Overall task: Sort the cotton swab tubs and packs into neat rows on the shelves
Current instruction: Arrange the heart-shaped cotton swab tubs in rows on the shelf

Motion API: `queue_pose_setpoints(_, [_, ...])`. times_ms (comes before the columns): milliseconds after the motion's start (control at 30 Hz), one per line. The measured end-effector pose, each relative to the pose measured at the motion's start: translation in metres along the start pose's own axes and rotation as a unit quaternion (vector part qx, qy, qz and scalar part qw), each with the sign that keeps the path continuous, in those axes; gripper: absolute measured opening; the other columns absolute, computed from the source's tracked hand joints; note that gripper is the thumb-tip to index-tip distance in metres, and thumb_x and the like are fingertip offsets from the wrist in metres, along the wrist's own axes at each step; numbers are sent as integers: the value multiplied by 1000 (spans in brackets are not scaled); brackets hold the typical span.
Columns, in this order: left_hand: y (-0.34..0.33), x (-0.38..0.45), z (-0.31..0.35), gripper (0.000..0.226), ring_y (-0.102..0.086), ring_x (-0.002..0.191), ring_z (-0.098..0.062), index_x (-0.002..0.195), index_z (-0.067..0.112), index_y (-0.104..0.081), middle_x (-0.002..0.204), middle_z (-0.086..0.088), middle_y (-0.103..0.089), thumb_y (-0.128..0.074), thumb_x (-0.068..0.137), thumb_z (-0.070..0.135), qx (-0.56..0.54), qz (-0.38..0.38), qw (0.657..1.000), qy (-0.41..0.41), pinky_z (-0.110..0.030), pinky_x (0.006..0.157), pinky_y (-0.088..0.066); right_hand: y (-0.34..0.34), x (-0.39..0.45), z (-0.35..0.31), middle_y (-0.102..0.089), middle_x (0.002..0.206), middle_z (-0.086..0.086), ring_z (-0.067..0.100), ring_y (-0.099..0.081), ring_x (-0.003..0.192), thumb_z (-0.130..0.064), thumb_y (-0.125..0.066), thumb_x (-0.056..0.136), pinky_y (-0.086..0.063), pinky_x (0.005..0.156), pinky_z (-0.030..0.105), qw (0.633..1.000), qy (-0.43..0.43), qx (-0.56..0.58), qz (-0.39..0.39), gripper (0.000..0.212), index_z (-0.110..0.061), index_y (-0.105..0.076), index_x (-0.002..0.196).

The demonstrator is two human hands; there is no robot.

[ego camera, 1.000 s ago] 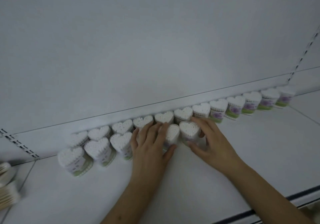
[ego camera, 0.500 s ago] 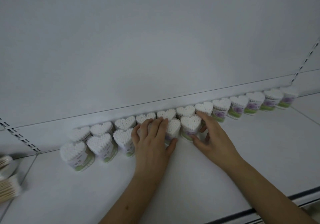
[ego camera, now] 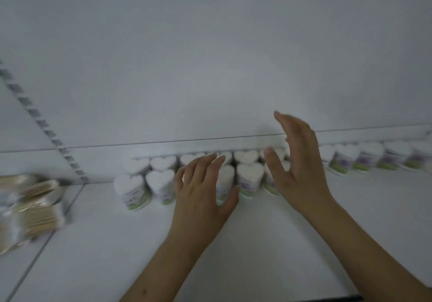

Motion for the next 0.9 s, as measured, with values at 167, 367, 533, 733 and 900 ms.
queue_pose_setpoints(167, [58, -23, -39, 53, -42, 136, -9, 138, 27, -52, 141, 12, -51, -51, 90, 51, -22, 50, 993, 104, -33, 112, -31, -67, 56, -100, -41, 149, 0, 14, -37, 138, -39, -43, 101, -35, 114, 35, 987, 108, 110, -38, 55, -11, -39, 148])
queue_pose_setpoints(367, [141, -66, -121, 53, -36, 139, -4, 142, 29, -47, 143, 18, -48, -49, 92, 48, -16, 113, 978, 174, -37, 113, -34, -168, 66, -236, -41, 151, -5, 7, -34, 139, -49, -36, 101, -19, 112, 13, 964, 182, 168, -98, 58, -17, -37, 150])
queue_pose_setpoints(533, [229, -109, -203, 52, -35, 137, 0, 140, 31, -47, 140, 21, -47, -48, 91, 49, -9, 179, 959, 221, -34, 113, -33, -253, 65, -357, -42, 148, -7, 5, -34, 138, -50, -36, 100, -21, 111, 12, 937, 224, 229, -142, 58, -20, -38, 150])
queue_pose_setpoints(733, [325, -167, -295, 49, -36, 130, 8, 138, 37, -45, 134, 31, -41, -49, 92, 52, 13, 227, 932, 281, -27, 110, -36, -344, 64, -493, -42, 148, -3, 11, -35, 137, -50, -35, 102, -23, 110, 16, 906, 273, 278, -165, 58, -18, -36, 150])
queue_pose_setpoints(900, [381, -204, -350, 51, -34, 132, 9, 139, 37, -44, 136, 28, -43, -45, 92, 54, 37, 256, 912, 320, -26, 111, -35, -408, 58, -580, -41, 149, -3, 12, -34, 138, -52, -34, 102, -25, 110, 23, 882, 294, 314, -193, 59, -19, -35, 151])
Point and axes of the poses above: each hand's wrist, its own x-axis towards the middle knuckle, its own y-axis out of the back of the hand, z = x × y, the point moved 2 cm from there along x, towards the middle knuckle
